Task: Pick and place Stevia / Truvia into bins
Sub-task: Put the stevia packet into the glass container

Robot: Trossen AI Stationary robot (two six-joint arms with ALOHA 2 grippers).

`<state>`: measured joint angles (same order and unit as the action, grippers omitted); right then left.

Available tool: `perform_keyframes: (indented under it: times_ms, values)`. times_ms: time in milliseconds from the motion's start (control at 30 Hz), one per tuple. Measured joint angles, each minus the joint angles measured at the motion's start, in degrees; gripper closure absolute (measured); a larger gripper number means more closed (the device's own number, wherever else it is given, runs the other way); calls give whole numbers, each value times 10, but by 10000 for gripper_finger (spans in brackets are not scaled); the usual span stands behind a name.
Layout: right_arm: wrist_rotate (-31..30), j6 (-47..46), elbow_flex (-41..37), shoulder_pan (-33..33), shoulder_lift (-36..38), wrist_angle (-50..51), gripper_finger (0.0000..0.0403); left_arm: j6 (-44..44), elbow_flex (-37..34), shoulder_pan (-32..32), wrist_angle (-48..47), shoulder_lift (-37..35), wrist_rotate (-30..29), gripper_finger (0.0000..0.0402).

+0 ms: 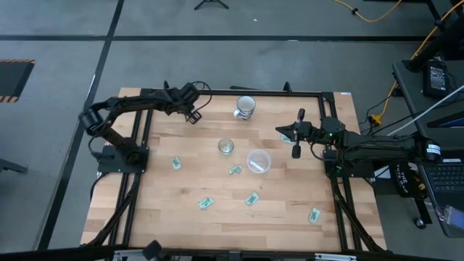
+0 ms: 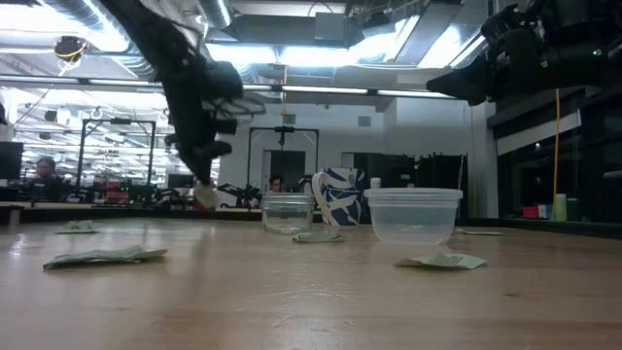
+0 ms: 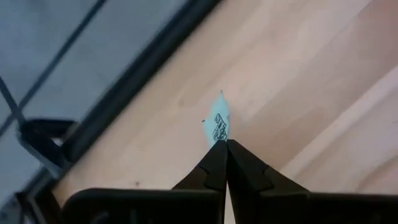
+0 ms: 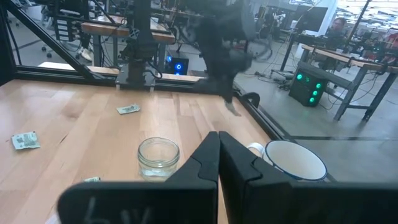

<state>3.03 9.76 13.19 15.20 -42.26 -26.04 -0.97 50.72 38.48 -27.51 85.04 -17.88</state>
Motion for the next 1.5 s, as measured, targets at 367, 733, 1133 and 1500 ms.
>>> perform_keyframes:
  times_ms: [367,733,1133,1500]
  values:
    - [0,0,0,0,0,1,398,38,1,-45,-33,-129,42,400]
    - [0,0,0,0,0,1,398,107,-5,-92,-67,-239,105,400]
    - [0,10,0,0,0,1,398,117,-190,-139,154,-392,212,400]
    - [0,27,0,0,0,1,398,169,-300,-221,283,-424,241,399]
